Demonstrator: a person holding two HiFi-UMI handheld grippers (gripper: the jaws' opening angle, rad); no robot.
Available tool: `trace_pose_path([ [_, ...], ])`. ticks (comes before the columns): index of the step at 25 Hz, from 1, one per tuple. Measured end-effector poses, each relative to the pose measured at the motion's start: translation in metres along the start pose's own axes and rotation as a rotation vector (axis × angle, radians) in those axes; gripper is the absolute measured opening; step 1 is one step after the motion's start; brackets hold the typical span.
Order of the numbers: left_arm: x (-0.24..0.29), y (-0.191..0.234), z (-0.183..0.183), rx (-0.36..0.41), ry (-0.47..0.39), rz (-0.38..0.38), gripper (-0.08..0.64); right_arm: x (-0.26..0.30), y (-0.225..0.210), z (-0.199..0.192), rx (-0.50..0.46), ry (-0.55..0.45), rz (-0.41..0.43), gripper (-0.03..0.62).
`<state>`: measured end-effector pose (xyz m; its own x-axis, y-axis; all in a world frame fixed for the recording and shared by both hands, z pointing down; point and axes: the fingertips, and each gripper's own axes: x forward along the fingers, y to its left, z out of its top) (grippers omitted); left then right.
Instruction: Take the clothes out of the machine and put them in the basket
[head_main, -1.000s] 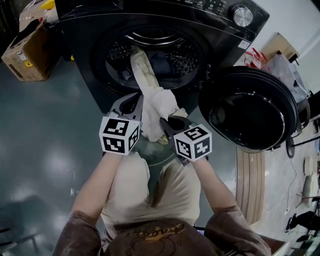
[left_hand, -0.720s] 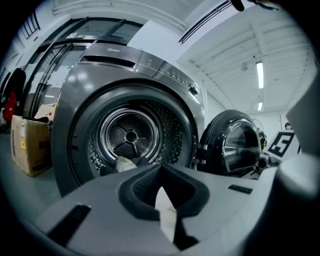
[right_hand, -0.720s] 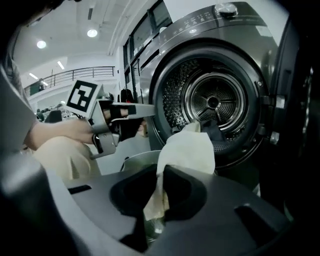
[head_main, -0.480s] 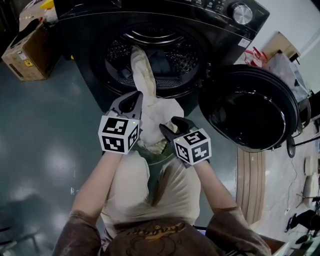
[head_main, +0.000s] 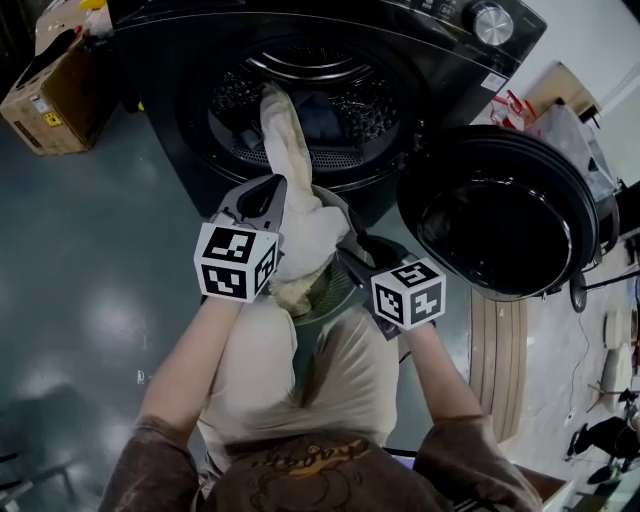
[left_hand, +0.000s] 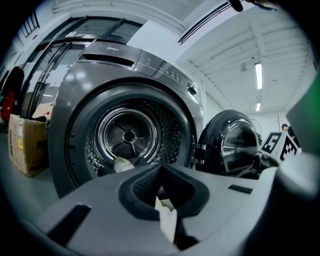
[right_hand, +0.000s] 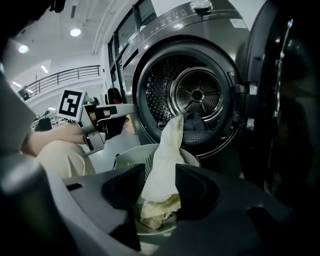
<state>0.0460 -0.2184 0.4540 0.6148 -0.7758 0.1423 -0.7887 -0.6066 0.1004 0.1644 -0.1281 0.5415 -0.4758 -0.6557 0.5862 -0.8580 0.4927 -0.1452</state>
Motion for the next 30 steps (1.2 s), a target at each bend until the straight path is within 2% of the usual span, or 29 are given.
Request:
trace_pose_path([
  [5, 0.000, -0.003, 0.000, 0.000, -0.003, -0.004, 0.006, 0.015, -0.009, 0.015, 0.011, -0.060, -0.014, 0.192],
  [8, -0.004, -0.001, 0.002, -0.006, -0.005, 0.004, 0.006, 0.042, -0.019, 0.042, 0.023, -0.128, -0.020, 0.221],
  [11, -0.009, 0.004, 0.004, -0.012, -0.011, 0.015, 0.006, 0.076, -0.025, 0.074, -0.014, -0.157, -0.020, 0.250],
  [17, -0.018, 0.013, 0.004, -0.040, -0.019, 0.031, 0.006, 0.147, -0.019, 0.117, -0.117, -0.140, -0.002, 0.284],
  [21, -0.023, 0.014, 0.006, -0.029, -0.015, 0.026, 0.006, 0.192, -0.020, 0.128, -0.130, -0.114, -0.012, 0.290],
  [25, -0.027, 0.018, 0.010, -0.036, -0.023, 0.031, 0.006, 0.228, -0.037, 0.141, -0.162, -0.086, -0.058, 0.291],
  [30, -0.028, 0.012, 0.009, -0.044, -0.022, 0.010, 0.006, 0.255, -0.061, 0.150, -0.150, -0.046, -0.118, 0.300],
])
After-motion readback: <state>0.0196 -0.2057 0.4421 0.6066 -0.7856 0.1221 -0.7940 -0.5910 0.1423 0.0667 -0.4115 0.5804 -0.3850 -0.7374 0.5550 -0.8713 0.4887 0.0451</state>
